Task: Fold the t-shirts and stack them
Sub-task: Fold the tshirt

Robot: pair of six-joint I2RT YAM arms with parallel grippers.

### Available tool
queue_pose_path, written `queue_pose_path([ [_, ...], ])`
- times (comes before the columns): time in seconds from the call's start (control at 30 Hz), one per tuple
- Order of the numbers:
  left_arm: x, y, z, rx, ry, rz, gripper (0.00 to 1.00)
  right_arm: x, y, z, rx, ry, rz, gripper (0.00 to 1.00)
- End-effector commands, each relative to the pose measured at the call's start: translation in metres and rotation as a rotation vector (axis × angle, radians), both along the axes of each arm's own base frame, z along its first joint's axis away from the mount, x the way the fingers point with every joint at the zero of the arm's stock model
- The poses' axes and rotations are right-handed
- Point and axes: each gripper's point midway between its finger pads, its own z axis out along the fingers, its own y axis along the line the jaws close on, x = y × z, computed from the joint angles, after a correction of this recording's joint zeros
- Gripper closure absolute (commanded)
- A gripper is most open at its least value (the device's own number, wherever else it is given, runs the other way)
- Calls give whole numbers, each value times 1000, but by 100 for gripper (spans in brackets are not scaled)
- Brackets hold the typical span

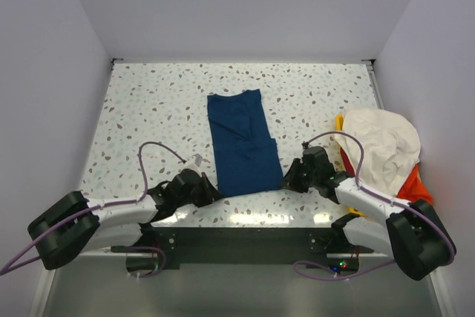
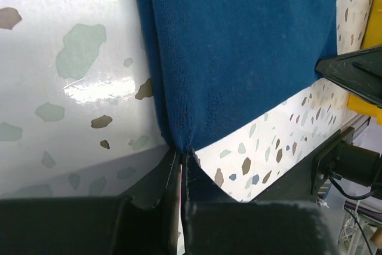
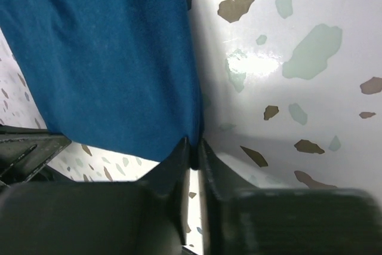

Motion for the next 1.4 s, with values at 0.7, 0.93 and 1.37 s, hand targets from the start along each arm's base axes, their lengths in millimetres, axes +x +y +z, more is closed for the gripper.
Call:
queue_pose_path([
  [0.7,-7,6,79,21,-128,-112,100,-30,-3,79,35,-139,127,100],
  [0.93,38,-7,135,39,-251,-61,100,8,23,129,81,-188,138,100],
  [1.37,184,3,190,1,-360,75,100,166,76,183,108,-246,90,100],
])
